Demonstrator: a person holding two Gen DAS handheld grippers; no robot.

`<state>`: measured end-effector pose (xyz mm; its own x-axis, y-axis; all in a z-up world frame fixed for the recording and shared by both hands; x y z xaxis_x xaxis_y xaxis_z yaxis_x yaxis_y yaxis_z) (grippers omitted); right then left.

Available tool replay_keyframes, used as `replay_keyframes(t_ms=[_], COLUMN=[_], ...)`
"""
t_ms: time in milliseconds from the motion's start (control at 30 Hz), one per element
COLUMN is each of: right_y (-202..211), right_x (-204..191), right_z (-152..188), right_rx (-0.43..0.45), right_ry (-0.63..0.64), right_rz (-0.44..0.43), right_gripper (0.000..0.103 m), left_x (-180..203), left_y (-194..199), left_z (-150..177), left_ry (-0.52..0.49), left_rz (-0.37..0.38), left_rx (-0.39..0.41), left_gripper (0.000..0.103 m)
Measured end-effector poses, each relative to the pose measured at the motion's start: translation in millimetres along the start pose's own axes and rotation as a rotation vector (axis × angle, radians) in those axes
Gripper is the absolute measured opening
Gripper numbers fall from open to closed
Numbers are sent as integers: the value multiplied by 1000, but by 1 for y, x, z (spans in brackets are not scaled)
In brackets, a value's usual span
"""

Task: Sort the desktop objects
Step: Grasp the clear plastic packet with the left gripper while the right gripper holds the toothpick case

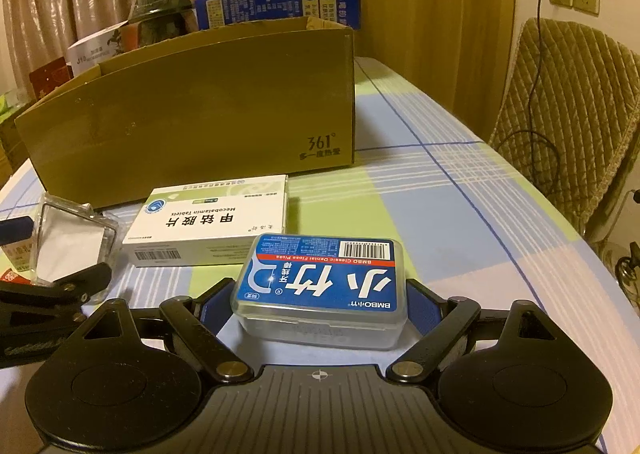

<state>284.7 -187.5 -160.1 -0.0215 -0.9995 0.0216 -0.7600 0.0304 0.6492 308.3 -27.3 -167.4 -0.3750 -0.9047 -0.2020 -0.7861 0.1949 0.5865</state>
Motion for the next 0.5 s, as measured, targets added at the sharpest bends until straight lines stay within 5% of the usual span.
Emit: replay_keyframes(t_ms=[200,400,467,500], right_y=[-1,2,4,5], right_x=[1,1,1,1], right_z=[0,0,-1,0], right_rx=[-4,3,4,5], right_ry=[-2,-6,-5,-3], right_rz=[0,-6,-10,-11], right_gripper=[85,85,85,85], left_x=[-5,-10,-16,-19], left_y=[-7,-4,5,8], left_z=[-1,-2,-4,-5], left_ry=[36,111,161,190], left_rz=[-9,25,42,58], left_rx=[-11,-35,-27,-32], left_gripper=[70,64,40,37])
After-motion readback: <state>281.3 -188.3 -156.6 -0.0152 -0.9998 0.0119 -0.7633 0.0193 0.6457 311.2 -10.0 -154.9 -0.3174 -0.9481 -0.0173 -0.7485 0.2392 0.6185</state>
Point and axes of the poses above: each gripper's, at about its wrist camera, not at the fingertips, and y roughly against the way its jaws point, x to its right, z to its underside, the point moved 6 cm from there along -y, roughly the way its jaws point, and after that the axes turned 7 degrees about z, right-handed, at the moved point
